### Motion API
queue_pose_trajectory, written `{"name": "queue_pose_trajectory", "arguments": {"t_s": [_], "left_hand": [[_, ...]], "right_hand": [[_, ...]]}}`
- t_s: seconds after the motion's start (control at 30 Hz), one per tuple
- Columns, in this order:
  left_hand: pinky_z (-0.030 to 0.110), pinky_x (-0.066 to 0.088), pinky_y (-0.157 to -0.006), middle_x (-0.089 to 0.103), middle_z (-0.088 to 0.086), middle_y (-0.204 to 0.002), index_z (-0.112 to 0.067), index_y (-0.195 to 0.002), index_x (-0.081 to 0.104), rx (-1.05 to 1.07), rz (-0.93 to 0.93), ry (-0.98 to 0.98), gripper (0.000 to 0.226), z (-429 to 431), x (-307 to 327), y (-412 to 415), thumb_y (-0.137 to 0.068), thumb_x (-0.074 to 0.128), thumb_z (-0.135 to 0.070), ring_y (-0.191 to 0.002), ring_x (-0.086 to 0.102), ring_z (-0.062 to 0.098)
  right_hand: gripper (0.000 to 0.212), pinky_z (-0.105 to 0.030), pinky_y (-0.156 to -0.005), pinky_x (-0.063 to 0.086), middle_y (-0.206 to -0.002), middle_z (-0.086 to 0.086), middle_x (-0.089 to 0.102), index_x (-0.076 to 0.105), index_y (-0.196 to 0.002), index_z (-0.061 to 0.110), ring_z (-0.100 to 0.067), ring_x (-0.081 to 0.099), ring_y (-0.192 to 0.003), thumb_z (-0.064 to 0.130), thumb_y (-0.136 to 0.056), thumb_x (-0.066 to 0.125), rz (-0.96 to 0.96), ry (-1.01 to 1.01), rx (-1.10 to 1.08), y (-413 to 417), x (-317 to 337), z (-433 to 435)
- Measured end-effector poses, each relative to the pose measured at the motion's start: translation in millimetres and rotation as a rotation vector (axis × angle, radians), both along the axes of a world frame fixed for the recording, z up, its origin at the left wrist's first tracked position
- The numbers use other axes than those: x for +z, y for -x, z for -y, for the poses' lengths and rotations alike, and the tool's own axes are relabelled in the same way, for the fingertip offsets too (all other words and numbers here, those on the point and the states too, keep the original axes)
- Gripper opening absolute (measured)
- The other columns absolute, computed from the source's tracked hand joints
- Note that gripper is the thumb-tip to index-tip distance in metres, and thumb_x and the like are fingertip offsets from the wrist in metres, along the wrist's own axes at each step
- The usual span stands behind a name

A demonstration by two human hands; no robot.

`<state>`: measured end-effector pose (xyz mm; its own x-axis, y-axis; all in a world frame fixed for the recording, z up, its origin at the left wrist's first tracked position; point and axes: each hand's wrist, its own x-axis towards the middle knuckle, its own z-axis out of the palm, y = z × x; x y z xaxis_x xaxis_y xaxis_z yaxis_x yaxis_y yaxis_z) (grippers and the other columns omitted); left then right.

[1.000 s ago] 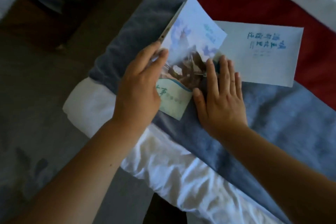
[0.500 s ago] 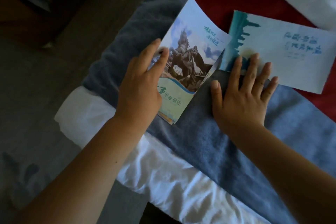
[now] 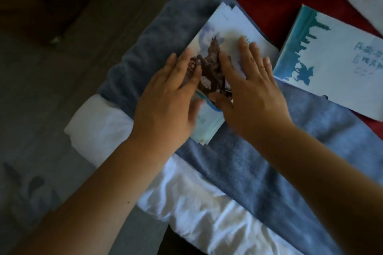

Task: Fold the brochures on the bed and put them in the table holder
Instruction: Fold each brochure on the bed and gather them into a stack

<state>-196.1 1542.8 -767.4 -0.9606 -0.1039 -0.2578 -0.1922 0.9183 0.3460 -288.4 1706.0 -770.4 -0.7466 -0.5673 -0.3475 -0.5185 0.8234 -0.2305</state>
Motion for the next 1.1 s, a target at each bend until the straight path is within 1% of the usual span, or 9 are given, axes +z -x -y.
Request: {"name": "queue_pose_trajectory", "arguments": {"t_s": [0.1,0.17,0.23,0.3,0.37,0.5,0.67,0.93,1.1], "left_hand": [[0.047,0.019,-0.127,-0.001,0.004,-0.173,-0.02,-0.161,0.028,-0.074,0.096,0.002,0.084,-6.5,-0.5,-2.5,-0.094,0.055,-0.063,-0.159,0.002,0.031],[0.05,0.013,-0.128,-0.005,0.002,-0.173,-0.024,-0.163,0.019,-0.107,0.113,0.034,0.09,-10.7,-0.7,-2.6,-0.093,0.053,-0.068,-0.158,-0.004,0.034],[0.049,0.006,-0.128,-0.005,0.001,-0.173,-0.024,-0.164,0.016,-0.113,0.118,0.077,0.09,-15.0,1.0,-2.0,-0.093,0.053,-0.066,-0.158,-0.006,0.034],[0.047,0.005,-0.128,0.0,0.005,-0.173,-0.02,-0.164,0.019,-0.111,0.113,0.108,0.088,-21.1,3.4,-2.2,-0.094,0.057,-0.059,-0.158,-0.006,0.032],[0.044,0.008,-0.128,0.004,0.007,-0.172,-0.015,-0.163,0.02,-0.09,0.118,0.11,0.088,-25.4,4.9,-2.8,-0.095,0.062,-0.05,-0.159,-0.003,0.03],[0.038,0.007,-0.127,-0.004,0.008,-0.172,-0.014,-0.165,0.008,-0.052,0.17,0.093,0.092,-27.4,5.5,-2.1,-0.096,0.062,-0.044,-0.159,-0.005,0.026],[0.04,-0.001,-0.129,-0.02,0.006,-0.17,-0.016,-0.162,-0.011,-0.059,0.3,0.085,0.091,-23.9,-5.7,8.8,-0.102,0.05,-0.047,-0.156,-0.02,0.022],[0.043,0.0,-0.128,-0.02,0.009,-0.17,-0.015,-0.162,-0.011,-0.064,0.41,0.093,0.092,-24.3,-17.4,25.0,-0.102,0.05,-0.047,-0.157,-0.016,0.026],[0.044,0.0,-0.127,-0.018,0.01,-0.17,-0.015,-0.163,-0.006,-0.049,0.384,0.122,0.089,-29.4,-24.6,24.3,-0.102,0.05,-0.046,-0.158,-0.014,0.027]], "right_hand": [[0.093,-0.032,-0.12,-0.009,-0.174,-0.009,-0.011,0.001,-0.167,0.025,-0.025,-0.009,-0.16,0.055,-0.099,0.056,0.09,-0.078,-0.001,11.2,9.3,-1.9],[0.103,-0.034,-0.122,0.003,-0.175,-0.005,-0.004,0.002,-0.167,0.024,-0.025,0.001,-0.16,0.056,-0.093,0.066,0.122,-0.12,-0.04,16.2,16.4,-3.5],[0.112,-0.043,-0.124,0.021,-0.175,-0.004,0.002,0.005,-0.167,0.027,-0.027,0.011,-0.16,0.055,-0.085,0.076,0.144,-0.146,-0.059,18.6,21.6,-2.4],[0.113,-0.051,-0.119,0.034,-0.175,-0.005,0.002,0.005,-0.165,0.037,-0.031,0.014,-0.159,0.051,-0.083,0.08,0.16,-0.147,-0.052,17.5,23.7,0.5],[0.11,-0.053,-0.115,0.04,-0.175,-0.006,0.001,0.006,-0.164,0.043,-0.03,0.011,-0.16,0.043,-0.084,0.083,0.154,-0.135,-0.019,15.8,22.3,4.4],[0.108,-0.055,-0.106,0.049,-0.174,-0.007,-0.004,0.006,-0.164,0.043,-0.028,0.005,-0.161,0.038,-0.087,0.082,0.158,-0.159,0.044,19.3,15.3,14.9],[0.104,-0.056,-0.116,0.038,-0.172,-0.016,-0.011,-0.001,-0.165,0.036,-0.039,-0.001,-0.159,0.036,-0.094,0.075,0.18,-0.256,0.102,26.4,-0.8,28.5],[0.094,-0.058,-0.11,0.042,-0.168,-0.026,0.001,0.016,-0.164,0.021,-0.049,0.013,-0.152,0.023,-0.091,0.076,0.202,-0.339,0.103,35.8,-11.6,45.5],[0.094,-0.057,-0.108,0.043,-0.168,-0.027,-0.001,0.018,-0.163,0.02,-0.049,0.011,-0.153,0.02,-0.09,0.077,0.195,-0.335,0.1,34.8,-20.1,42.1]]}}
